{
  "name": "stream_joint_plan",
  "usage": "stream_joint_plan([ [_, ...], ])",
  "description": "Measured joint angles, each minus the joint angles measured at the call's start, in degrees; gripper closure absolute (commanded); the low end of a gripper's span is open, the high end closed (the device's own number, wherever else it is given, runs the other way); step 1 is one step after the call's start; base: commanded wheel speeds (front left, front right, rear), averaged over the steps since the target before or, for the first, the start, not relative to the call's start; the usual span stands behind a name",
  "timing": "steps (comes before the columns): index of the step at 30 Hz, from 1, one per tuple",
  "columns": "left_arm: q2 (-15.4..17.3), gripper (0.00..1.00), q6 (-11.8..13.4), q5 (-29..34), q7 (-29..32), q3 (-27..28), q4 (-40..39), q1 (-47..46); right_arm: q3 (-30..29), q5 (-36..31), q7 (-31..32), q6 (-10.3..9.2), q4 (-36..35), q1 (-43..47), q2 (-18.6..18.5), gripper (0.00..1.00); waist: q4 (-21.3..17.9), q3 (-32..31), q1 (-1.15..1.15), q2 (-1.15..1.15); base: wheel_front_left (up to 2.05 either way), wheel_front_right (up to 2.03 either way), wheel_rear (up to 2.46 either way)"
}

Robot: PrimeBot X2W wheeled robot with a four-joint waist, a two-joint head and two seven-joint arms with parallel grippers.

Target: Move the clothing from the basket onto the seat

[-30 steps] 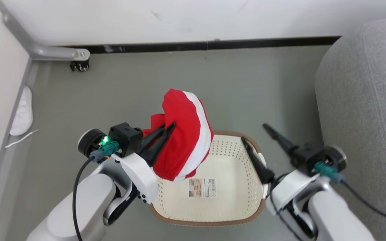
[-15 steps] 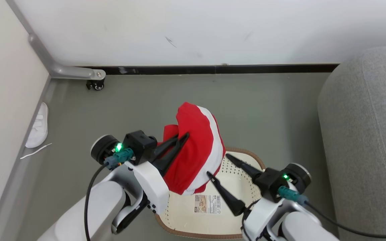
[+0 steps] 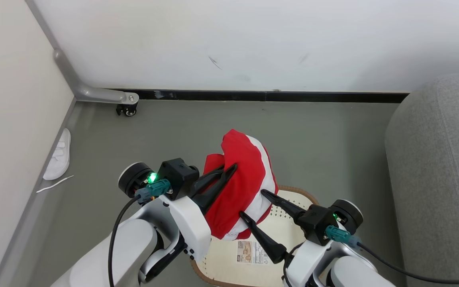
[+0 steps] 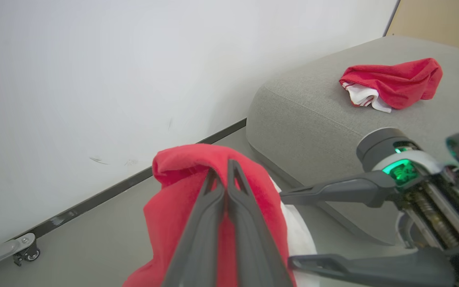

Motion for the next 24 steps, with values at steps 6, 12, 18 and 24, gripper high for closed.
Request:
stream_joint_plan([
  [6,-0.15,1.00,0.14,-0.65,1.44,-0.21,-2.18,0.01,0.35,0.00,0.00,0.00,-0.08,-0.41,-0.02,0.00,0.51,0.07,0.00,0.00,0.00,0.00,0.00],
  [12,-0.60,1.00,0.15,-2.69,2.04,-0.31,-4.39,0.09,0.35,0.00,0.00,0.00,-0.20,-0.68,-0.19,0.00,0.65,0.41,0.00,0.00,0.00,0.00,0.00],
  [18,-1.98,1.00,0.14,-4.21,3.02,-0.80,-6.61,1.53,0.08,0.00,0.00,0.00,-0.22,-2.18,-0.54,0.00,0.83,0.65,0.00,0.00,0.00,0.00,0.00],
  [24,-1.96,1.00,0.15,-4.63,3.75,-1.16,-7.92,2.30,0.29,0.01,0.00,0.00,-0.33,-2.77,-0.66,0.35,1.05,0.63,0.00,0.00,0.00,0.00,0.00],
])
